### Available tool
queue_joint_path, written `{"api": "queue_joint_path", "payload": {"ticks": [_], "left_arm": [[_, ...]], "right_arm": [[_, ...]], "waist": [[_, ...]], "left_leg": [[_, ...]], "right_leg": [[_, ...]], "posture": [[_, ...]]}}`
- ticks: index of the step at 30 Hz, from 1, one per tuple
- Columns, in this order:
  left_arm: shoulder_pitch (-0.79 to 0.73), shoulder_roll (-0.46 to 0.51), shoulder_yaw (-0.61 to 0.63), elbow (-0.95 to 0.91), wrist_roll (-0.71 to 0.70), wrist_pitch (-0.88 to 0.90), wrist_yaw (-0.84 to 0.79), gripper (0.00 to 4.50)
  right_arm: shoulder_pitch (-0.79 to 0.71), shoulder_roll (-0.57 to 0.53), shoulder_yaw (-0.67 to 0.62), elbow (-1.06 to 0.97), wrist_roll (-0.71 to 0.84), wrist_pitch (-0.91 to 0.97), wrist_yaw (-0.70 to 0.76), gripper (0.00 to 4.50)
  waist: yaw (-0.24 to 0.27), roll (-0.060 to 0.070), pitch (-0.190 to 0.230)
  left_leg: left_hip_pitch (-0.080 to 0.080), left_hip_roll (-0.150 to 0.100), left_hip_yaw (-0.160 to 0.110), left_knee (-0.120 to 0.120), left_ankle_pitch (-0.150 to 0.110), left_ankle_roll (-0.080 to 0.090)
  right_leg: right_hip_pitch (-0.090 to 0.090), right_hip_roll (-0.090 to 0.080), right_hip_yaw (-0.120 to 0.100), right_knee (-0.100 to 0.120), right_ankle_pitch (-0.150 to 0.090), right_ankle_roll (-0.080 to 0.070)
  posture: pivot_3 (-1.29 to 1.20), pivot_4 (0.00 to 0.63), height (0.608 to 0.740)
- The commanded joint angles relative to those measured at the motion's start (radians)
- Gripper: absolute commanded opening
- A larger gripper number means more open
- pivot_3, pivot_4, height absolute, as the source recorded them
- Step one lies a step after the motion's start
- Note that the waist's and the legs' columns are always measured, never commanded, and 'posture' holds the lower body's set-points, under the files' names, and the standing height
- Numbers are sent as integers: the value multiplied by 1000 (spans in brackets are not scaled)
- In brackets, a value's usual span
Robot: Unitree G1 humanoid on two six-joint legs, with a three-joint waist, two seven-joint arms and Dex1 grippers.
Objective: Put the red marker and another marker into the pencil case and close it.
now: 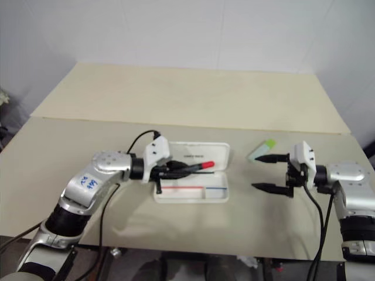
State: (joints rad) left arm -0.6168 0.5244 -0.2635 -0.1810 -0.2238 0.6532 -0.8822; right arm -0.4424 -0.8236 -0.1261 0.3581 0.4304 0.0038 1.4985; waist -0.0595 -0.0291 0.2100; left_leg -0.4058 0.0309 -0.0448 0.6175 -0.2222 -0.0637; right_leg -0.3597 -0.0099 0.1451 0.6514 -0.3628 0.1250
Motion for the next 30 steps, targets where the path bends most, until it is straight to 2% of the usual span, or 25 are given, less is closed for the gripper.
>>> {"api": "queue_joint_path", "payload": {"ticks": [1, 12, 24, 30], "left_arm": [[-9, 7, -18, 21, 13, -77, -39, 620], [-36, 7, -56, 67, 37, -113, -98, 620], [-39, -16, -50, 77, 67, -133, -74, 4493], [-5, -16, -40, -33, 35, -153, -91, 4493]], "right_arm": [[7, -2, -34, -45, 29, 8, -12, 4500], [17, 2, -37, -63, 29, 15, -46, 4500], [2, 12, -30, -65, 33, 24, -67, 4500], [-3, 20, -28, -63, 26, 29, -93, 4500]], "waist": [[3, 0, 0], [5, 0, 0], [4, 0, 0], [5, 0, 0]], "left_leg": [[0, 0, 0, 0, 0, 0], [0, 0, 0, 0, 0, 0], [0, 0, 0, 0, 0, 0], [0, 0, 0, 0, 0, 0]], "right_leg": [[0, 0, 0, 0, 0, 0], [0, 0, 0, 0, 0, 0], [0, 0, 0, 0, 0, 0], [0, 0, 0, 0, 0, 0]], "posture": [[0, 150, 740], [0, 150, 740], [0, 150, 740], [0, 150, 740]]}}
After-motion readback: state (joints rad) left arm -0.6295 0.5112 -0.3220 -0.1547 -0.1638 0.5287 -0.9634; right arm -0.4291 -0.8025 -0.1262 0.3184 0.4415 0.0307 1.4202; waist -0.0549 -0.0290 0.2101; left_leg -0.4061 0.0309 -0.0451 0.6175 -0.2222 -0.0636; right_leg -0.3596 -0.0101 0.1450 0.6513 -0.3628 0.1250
